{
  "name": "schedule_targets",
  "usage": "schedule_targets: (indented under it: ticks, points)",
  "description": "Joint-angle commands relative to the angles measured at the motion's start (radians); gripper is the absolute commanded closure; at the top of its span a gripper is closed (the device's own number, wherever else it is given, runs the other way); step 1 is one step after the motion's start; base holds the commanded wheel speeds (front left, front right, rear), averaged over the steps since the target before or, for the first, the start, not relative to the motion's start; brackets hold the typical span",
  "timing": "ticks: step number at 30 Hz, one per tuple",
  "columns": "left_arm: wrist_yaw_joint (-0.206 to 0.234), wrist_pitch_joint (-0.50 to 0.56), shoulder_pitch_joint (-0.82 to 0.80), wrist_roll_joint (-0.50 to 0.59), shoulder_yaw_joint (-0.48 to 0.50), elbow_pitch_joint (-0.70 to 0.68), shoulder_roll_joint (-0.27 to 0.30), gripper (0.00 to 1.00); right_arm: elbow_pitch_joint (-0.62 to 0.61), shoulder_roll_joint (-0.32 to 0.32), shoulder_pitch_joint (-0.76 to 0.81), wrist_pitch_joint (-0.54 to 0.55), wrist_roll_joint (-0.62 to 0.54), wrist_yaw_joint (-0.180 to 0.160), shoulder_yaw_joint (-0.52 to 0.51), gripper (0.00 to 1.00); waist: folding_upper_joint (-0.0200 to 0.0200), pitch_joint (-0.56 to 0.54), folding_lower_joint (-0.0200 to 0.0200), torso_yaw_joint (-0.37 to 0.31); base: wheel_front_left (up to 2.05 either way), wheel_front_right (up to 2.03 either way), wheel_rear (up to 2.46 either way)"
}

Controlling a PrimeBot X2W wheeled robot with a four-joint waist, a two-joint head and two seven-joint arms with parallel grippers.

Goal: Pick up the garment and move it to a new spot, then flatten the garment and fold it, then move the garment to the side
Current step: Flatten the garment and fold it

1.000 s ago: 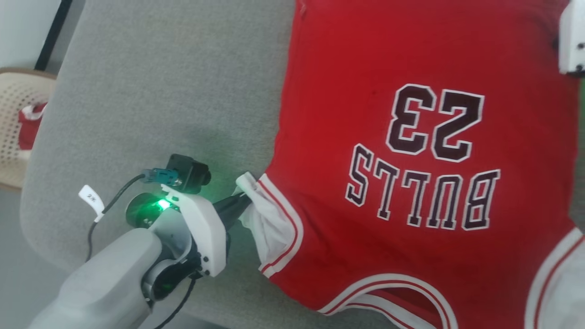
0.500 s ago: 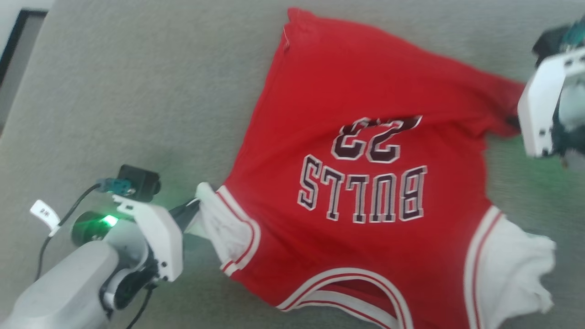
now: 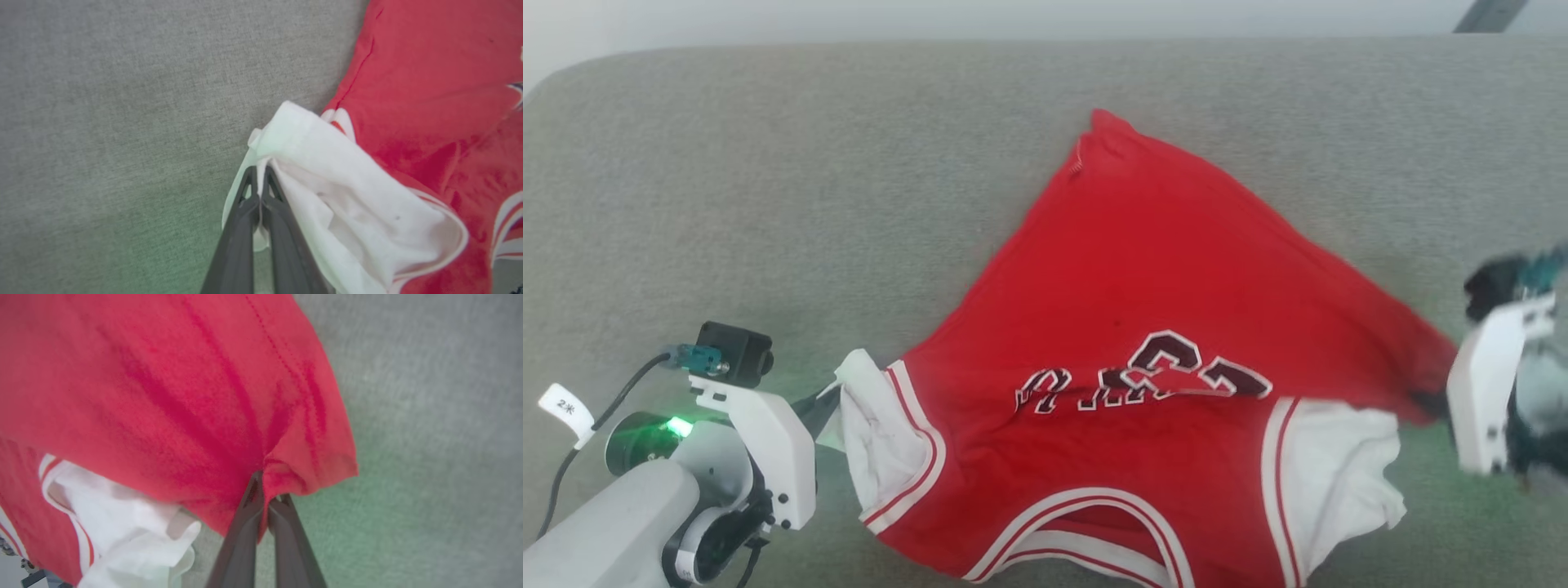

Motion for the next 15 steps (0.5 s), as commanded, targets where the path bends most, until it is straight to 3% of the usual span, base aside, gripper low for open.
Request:
schedule_targets:
  ticks: [1,6,12,13,14,15]
  points:
    - [0.005,0.002,0.009,-0.004,0.004,-0.005,0.007,1.00,-0.015,0.017,0.042,-0.006,-0.016,0.000,-0.020,1.00,-0.0001,-0.005,0.0000,-0.011,0.00,0.00,0.00]
    - [0.010,0.006,0.014,-0.008,0.004,-0.017,0.011,1.00,-0.044,0.098,0.187,-0.041,-0.080,0.000,-0.120,1.00,-0.0001,-0.002,0.0000,-0.021,0.00,0.00,0.00]
    - [0.005,0.006,0.012,-0.010,0.003,-0.012,0.008,1.00,-0.006,0.190,0.249,-0.081,-0.151,0.000,-0.171,1.00,-0.0001,-0.004,0.0000,-0.023,0.00,0.00,0.00]
    - [0.005,0.005,0.014,-0.012,0.003,-0.011,0.008,1.00,-0.005,0.198,0.253,-0.088,-0.158,0.000,-0.184,0.96,-0.0001,-0.006,0.0000,-0.023,0.00,0.00,0.00]
    - [0.005,0.004,0.017,-0.014,0.004,-0.009,0.008,1.00,-0.014,0.204,0.251,-0.097,-0.165,0.000,-0.195,0.27,-0.0001,-0.007,0.0000,-0.023,0.00,0.00,0.00]
    - [0.005,0.002,0.019,-0.015,0.003,-0.008,0.008,1.00,-0.023,0.206,0.249,-0.101,-0.174,0.000,-0.206,0.00,-0.0001,-0.009,0.0000,-0.022,0.00,0.00,0.00]
